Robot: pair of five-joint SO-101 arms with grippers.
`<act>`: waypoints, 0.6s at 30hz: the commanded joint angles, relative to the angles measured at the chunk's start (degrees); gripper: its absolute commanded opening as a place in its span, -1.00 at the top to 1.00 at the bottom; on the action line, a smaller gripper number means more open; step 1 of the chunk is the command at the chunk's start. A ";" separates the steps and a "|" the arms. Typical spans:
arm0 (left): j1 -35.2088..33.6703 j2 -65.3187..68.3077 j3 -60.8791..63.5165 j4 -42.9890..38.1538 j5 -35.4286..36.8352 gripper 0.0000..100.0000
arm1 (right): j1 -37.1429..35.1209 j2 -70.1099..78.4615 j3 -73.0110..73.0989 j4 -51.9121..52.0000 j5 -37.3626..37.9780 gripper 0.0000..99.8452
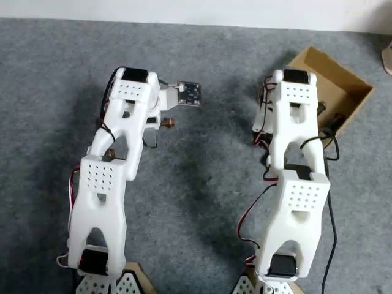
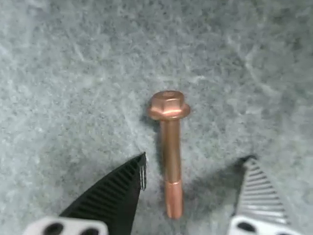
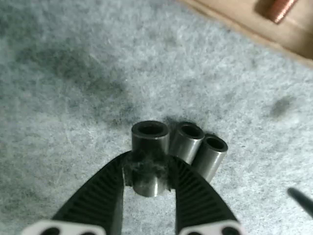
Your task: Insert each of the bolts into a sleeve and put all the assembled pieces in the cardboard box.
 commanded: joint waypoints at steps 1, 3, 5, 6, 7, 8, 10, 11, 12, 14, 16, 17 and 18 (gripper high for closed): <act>-0.40 0.22 -1.54 -1.14 -0.62 0.69 | 0.57 -4.79 -0.92 -0.57 0.62 0.99; -0.40 0.13 -1.54 -0.88 -0.62 0.85 | 0.57 -4.79 -0.92 -0.57 0.62 0.99; -0.40 0.13 -1.54 -0.88 -0.44 0.99 | 0.57 -4.79 -0.92 -0.57 0.62 0.99; -0.40 0.13 -1.54 -0.88 -0.35 0.99 | 0.57 -4.79 -0.92 -0.57 0.62 0.99; -0.48 0.13 -1.54 -0.88 -0.35 0.96 | 0.57 -4.79 -0.92 -0.57 0.62 0.99; -0.48 0.22 -1.54 -0.88 -0.35 0.96 | 0.57 -4.79 -0.92 -0.66 0.62 0.99; -0.48 0.22 -1.54 -0.88 -0.35 0.99 | 0.57 -4.79 -0.92 -0.66 0.62 0.99; -0.48 0.13 -1.54 -0.88 -0.35 0.99 | 0.57 -4.79 -0.92 -0.75 0.62 0.99; -0.48 0.13 -1.54 -0.79 -0.35 0.99 | 0.57 -4.79 -0.92 -0.84 0.62 0.99; -0.57 0.04 -1.54 0.09 -0.35 0.99 | 0.57 -4.79 -0.92 -0.92 0.62 0.99; -0.57 -0.04 -1.54 2.46 -0.35 0.99 | 0.57 -4.79 -0.92 -0.92 0.62 0.99; -0.57 -0.13 -1.71 3.78 -0.35 0.99 | 0.57 -4.79 -0.92 -0.92 0.62 0.99; -0.48 -0.13 -2.68 5.36 -0.35 0.99 | 0.57 -4.79 -0.92 -0.92 0.62 0.99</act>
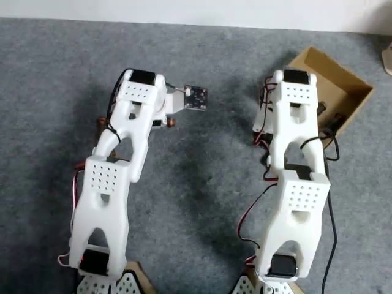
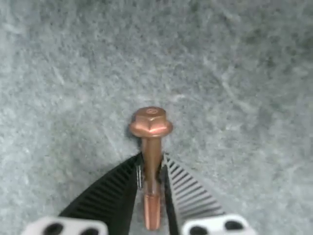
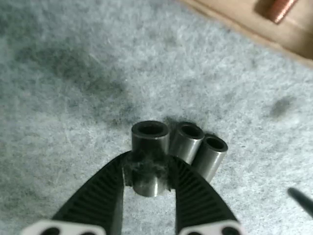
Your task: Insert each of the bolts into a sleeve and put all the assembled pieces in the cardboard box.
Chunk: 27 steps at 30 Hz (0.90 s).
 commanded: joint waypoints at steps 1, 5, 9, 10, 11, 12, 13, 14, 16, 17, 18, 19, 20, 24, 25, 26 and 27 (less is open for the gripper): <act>-0.66 -0.75 -4.00 5.54 -0.35 0.99 | 0.57 -4.79 -0.92 -0.92 0.62 0.99; -0.57 -2.42 -10.77 14.07 4.66 0.99 | 0.57 -4.79 -0.92 -0.92 0.62 0.99; -0.66 -5.23 -17.54 15.65 19.25 0.99 | 0.57 -4.79 -0.92 -0.92 0.26 0.99; -0.66 -6.11 -18.51 15.74 22.42 0.99 | 0.66 -4.79 -0.92 -0.84 0.18 0.99; -0.66 -6.99 -19.38 15.74 25.32 0.99 | 0.66 -4.79 -0.92 -0.84 0.18 0.99; -0.66 -7.87 -19.74 15.82 27.87 0.99 | 0.66 -4.79 -0.92 -0.84 0.18 0.99; -0.40 -8.75 -20.00 15.82 30.15 0.99 | 0.66 -4.79 -0.92 -0.92 0.18 0.99; -0.31 -9.63 -20.00 15.82 32.53 0.99 | 0.66 -4.79 -0.92 -0.92 0.18 0.99; 0.04 -11.03 -20.00 15.82 38.59 0.99 | 0.66 -5.05 -1.01 -1.01 0.18 0.99; 0.04 -11.65 -20.00 15.82 41.67 0.99 | 0.66 -5.14 -1.19 -1.01 0.18 0.99; 0.04 -12.09 -20.00 15.74 44.66 0.99 | 0.66 -5.14 -1.27 -1.01 0.18 0.99; 0.04 -12.53 -20.00 15.74 47.47 0.99 | 0.66 -5.14 -1.45 -1.10 0.18 0.99; 0.04 -12.88 -19.91 15.82 50.11 0.99 | 0.66 -5.23 -1.45 -1.71 0.18 0.99; -0.04 -13.23 -19.91 15.91 57.14 0.99 | 0.92 -5.32 -1.10 -6.29 0.18 0.99; -0.04 -13.23 -19.91 15.91 57.85 0.99 | 1.01 -5.32 -1.19 -6.81 0.18 0.99; -0.04 -13.23 -19.91 15.91 58.64 0.99 | 1.01 -5.41 -1.45 -7.08 0.18 0.99; -0.04 -13.23 -19.91 15.91 60.13 0.99 | 1.10 -5.41 -1.45 -6.99 0.18 0.99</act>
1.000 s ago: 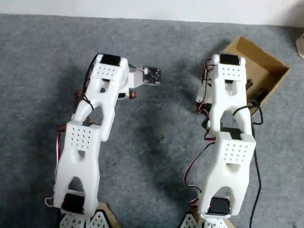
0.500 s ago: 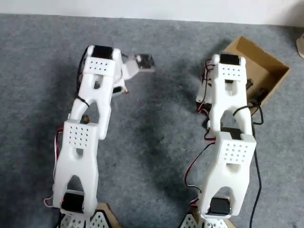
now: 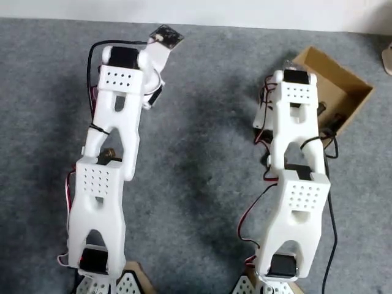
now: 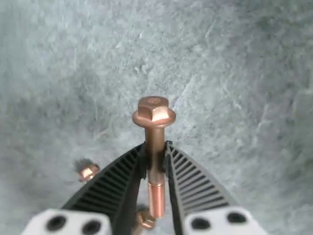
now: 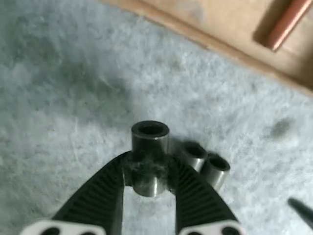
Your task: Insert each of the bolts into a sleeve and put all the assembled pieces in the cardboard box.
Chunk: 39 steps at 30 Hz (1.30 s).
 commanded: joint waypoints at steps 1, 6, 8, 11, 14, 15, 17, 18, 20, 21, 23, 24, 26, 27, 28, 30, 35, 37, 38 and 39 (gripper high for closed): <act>0.40 -5.49 -2.77 0.44 5.54 0.99 | 0.84 -5.58 -1.54 -1.63 0.18 0.99; 0.31 -5.58 -2.07 0.62 12.31 0.99 | 0.48 -14.99 -1.10 -0.57 -2.64 0.99; 0.04 -6.11 0.48 0.70 13.27 0.99 | 0.48 -19.65 -0.84 3.47 -3.43 0.99; 0.04 -9.98 6.37 0.62 13.45 0.99 | 0.75 -23.16 -0.92 7.87 -3.43 0.99; 0.13 -16.57 12.35 0.53 13.45 0.99 | 1.54 -24.66 -0.84 9.71 -3.34 0.99; 0.13 -19.21 14.46 0.53 13.45 0.99 | 1.71 -25.19 -0.84 10.24 -3.34 0.99; 0.31 -24.57 18.51 0.44 13.36 0.99 | 1.98 -26.33 -0.75 10.51 -3.34 0.99; 0.31 -27.21 20.62 0.44 13.36 0.99 | 1.98 -27.12 -0.31 10.51 -3.43 0.99; 0.31 -31.96 25.27 0.35 13.36 0.99 | 1.71 -29.67 2.51 10.51 -3.43 0.99; 0.31 -34.24 28.00 -0.79 13.36 0.99 | 1.19 -31.43 3.91 10.51 -3.43 0.99; 0.22 -38.55 34.42 -4.40 13.36 0.99 | 0.04 -35.21 6.73 9.80 -3.34 0.99; 0.13 -40.84 38.02 -6.59 13.36 0.99 | -0.22 -37.41 8.48 9.27 -3.34 0.99; 0.13 -45.76 46.02 -11.60 13.45 0.99 | -0.48 -42.07 12.26 7.69 -3.34 0.99; 0.22 -48.40 50.15 -14.15 14.07 0.99 | -0.48 -44.53 14.20 6.46 -3.34 0.99; 0.22 -51.21 54.11 -17.05 14.51 0.99 | -0.48 -46.73 16.31 5.05 -3.08 0.99; 0.13 -56.84 61.93 -23.12 14.59 0.99 | -0.48 -51.03 21.41 1.19 -1.05 0.99; 0.40 -66.24 75.91 -32.18 14.59 0.99 | -0.48 -59.65 36.26 -8.66 -0.26 0.99; 0.40 -67.21 78.02 -34.55 14.68 0.99 | -0.92 -62.11 41.98 -14.46 0.62 0.99; 0.40 -67.30 78.55 -35.43 14.77 0.99 | -1.89 -63.34 44.79 -17.01 2.73 0.99; 0.40 -67.30 79.16 -36.31 15.21 0.99 | -3.38 -64.48 47.43 -19.21 5.10 0.99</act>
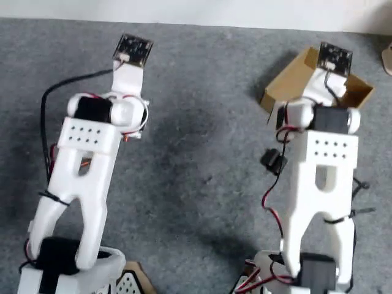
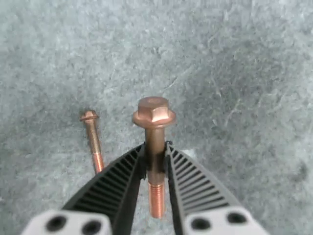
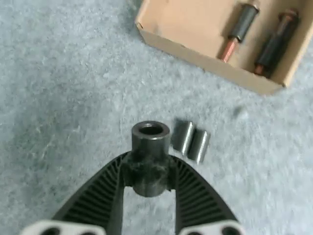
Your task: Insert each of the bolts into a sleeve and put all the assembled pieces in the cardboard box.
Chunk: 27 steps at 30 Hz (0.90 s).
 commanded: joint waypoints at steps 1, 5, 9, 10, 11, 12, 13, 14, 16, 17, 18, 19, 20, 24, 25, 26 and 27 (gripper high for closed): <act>0.40 -3.74 1.19 -4.57 2.64 0.99 | -4.09 -6.46 7.87 -8.75 6.59 0.99; 1.89 -3.74 3.65 -8.44 6.95 0.99 | -6.37 -11.65 16.04 -13.85 9.49 0.99; 4.00 -3.74 4.09 -8.88 7.03 0.99 | -6.29 -14.99 22.02 -18.68 9.23 0.99; 4.26 -3.74 4.09 -8.79 7.03 0.99 | -6.29 -15.52 23.25 -20.18 9.23 0.99; 4.44 -3.74 4.18 -8.79 7.03 0.99 | -6.29 -16.04 24.75 -21.85 9.23 0.99; 4.44 -3.74 4.18 -8.79 7.03 0.99 | -6.29 -16.57 26.24 -23.87 9.23 0.99; 4.44 -3.74 4.26 -8.70 7.03 0.99 | -6.29 -17.01 27.82 -25.98 9.23 0.99; 4.44 -3.74 4.70 -8.79 7.03 0.99 | -6.29 -17.54 29.58 -28.09 9.23 0.99; 4.44 -4.09 6.20 -9.23 7.03 0.99 | -6.29 -19.12 33.98 -32.92 9.23 0.99; 4.44 -4.09 6.99 -10.29 7.03 0.99 | -6.29 -20.26 36.44 -35.65 9.23 0.99; 4.44 -4.00 7.87 -11.43 7.03 0.99 | -6.29 -21.41 39.25 -38.55 9.23 0.99; 4.44 -3.91 8.75 -12.57 7.03 0.99 | -6.37 -22.64 42.15 -41.54 9.23 0.99; 4.44 -3.91 9.71 -13.98 7.03 0.99 | -6.46 -23.96 45.23 -44.70 9.23 0.99; 5.49 -3.82 14.02 -20.22 7.03 0.99 | -6.73 -29.41 55.43 -54.55 9.41 0.99; 5.85 -3.91 15.16 -21.98 7.65 0.99 | -6.55 -30.90 57.45 -56.31 9.41 0.99; 6.46 -4.18 16.40 -23.30 9.76 0.99 | -6.55 -32.75 59.38 -57.63 9.41 0.99; 6.46 -4.18 17.80 -24.53 13.10 0.99 | -6.55 -34.95 61.05 -58.86 9.41 0.99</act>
